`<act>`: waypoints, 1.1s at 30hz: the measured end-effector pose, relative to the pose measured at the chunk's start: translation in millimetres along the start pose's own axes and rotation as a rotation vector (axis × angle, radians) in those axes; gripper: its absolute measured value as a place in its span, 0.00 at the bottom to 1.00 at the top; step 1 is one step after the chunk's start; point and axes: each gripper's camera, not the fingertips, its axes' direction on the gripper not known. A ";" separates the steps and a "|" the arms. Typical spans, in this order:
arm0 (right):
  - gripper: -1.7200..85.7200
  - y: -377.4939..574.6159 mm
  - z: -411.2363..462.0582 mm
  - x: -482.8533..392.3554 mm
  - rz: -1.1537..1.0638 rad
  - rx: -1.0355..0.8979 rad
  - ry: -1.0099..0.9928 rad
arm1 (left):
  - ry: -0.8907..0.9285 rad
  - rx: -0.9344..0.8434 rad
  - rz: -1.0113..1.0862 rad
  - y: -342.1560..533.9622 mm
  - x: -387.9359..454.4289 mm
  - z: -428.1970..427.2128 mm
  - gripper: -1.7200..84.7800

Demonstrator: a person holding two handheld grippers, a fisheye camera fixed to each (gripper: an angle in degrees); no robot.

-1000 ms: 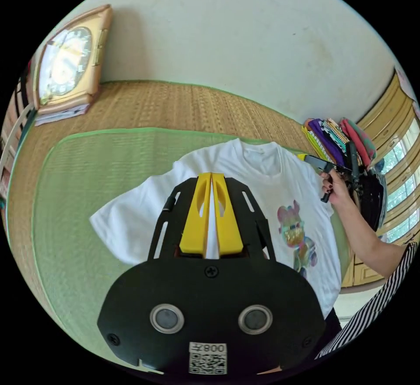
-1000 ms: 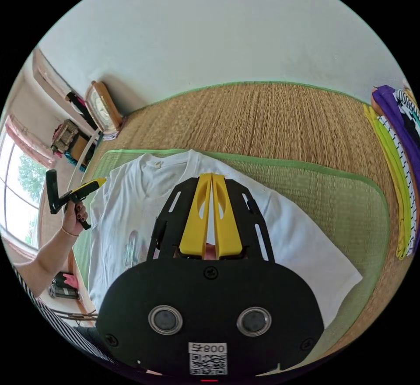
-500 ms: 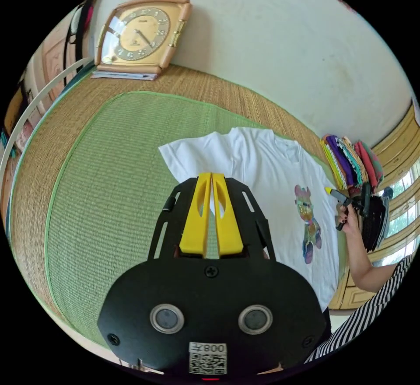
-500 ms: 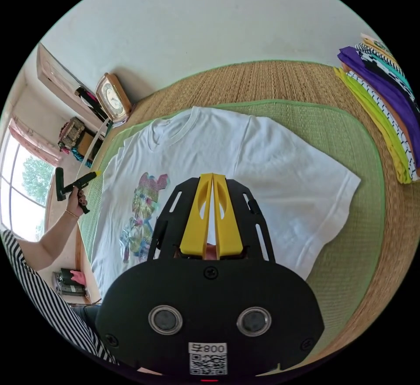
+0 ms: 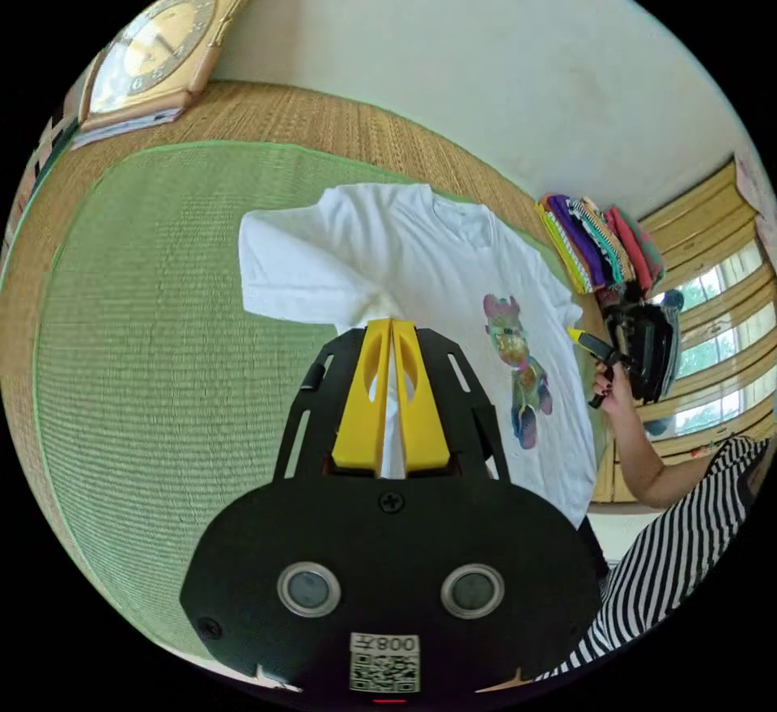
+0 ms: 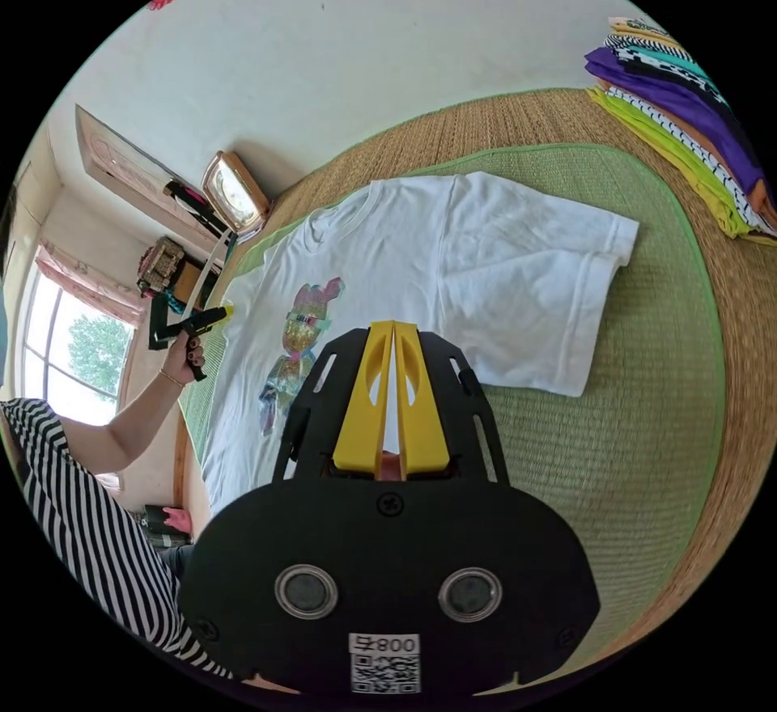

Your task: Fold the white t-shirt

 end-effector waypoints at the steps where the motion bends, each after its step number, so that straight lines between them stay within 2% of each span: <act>1: 0.02 1.8 0.8 0.3 0.000 -0.001 -0.009 | -0.028 0.002 0.011 1.8 1.9 -1.7 0.02; 3: 0.02 9.4 3.6 1.6 0.004 -0.005 -0.030 | -0.093 0.034 -0.006 14.3 -2.6 -11.7 0.03; 7: 0.02 22.1 7.3 6.0 0.011 -0.012 -0.059 | -0.085 0.071 -0.132 30.6 -33.9 -23.2 0.04; 12: 0.02 36.6 9.0 13.9 0.030 -0.014 -0.105 | 0.218 0.138 -0.280 29.7 -75.1 -19.3 0.09; 14: 0.02 40.5 6.6 16.1 0.039 -0.002 -0.115 | 0.275 0.139 -0.308 27.8 -81.4 -14.9 0.10; 25: 0.02 65.8 -3.6 25.7 0.084 0.048 -0.201 | 0.350 0.179 -0.317 30.9 -88.0 -20.3 0.10; 28: 0.02 69.3 -2.8 24.3 0.082 0.041 -0.203 | 0.341 0.122 -0.315 27.4 -87.9 -13.3 0.08; 33: 0.02 75.7 -6.3 21.7 0.080 0.048 -0.216 | 0.368 0.193 -0.290 33.5 -81.3 -32.6 0.04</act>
